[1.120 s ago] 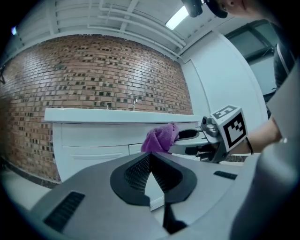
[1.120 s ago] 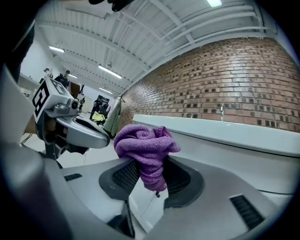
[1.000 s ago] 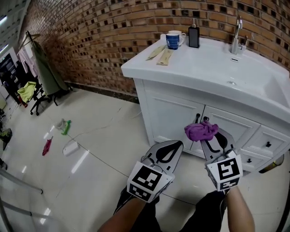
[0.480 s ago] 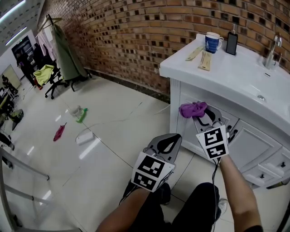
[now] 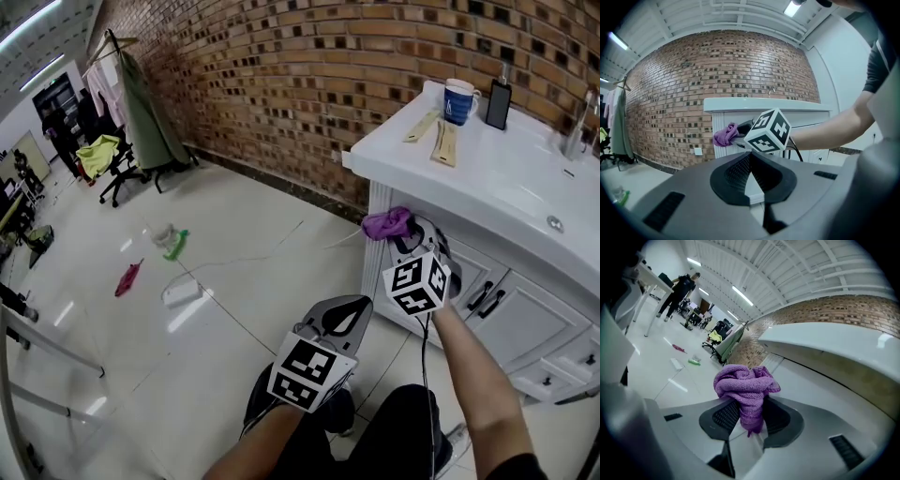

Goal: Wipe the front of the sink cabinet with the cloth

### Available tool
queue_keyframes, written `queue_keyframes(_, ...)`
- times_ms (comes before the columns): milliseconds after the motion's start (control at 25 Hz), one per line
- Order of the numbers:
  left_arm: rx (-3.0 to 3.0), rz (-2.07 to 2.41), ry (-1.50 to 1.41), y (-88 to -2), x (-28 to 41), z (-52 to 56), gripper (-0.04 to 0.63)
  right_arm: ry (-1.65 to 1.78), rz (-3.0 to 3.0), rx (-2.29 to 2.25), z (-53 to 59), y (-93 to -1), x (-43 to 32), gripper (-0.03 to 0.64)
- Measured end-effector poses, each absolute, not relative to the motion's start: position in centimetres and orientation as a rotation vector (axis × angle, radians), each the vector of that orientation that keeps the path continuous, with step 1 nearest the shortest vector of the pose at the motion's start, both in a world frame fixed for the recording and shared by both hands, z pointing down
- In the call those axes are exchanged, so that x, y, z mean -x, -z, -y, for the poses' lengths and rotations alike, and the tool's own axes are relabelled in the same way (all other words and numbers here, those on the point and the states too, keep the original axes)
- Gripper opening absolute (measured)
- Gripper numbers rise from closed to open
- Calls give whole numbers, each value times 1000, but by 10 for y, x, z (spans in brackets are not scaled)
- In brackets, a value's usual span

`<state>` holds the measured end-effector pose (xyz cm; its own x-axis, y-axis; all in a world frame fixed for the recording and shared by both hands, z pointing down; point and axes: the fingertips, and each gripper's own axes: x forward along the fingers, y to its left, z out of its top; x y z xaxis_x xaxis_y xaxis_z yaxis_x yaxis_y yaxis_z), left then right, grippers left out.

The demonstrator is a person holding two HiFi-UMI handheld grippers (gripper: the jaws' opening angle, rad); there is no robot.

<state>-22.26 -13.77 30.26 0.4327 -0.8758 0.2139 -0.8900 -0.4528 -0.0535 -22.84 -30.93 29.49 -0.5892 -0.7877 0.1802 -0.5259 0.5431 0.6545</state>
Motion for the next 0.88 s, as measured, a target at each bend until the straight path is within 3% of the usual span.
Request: queue_keyframes(880,-2692,1408,-277,-298,111,123,3,636,2056,-1307,263,-312,-11,143)
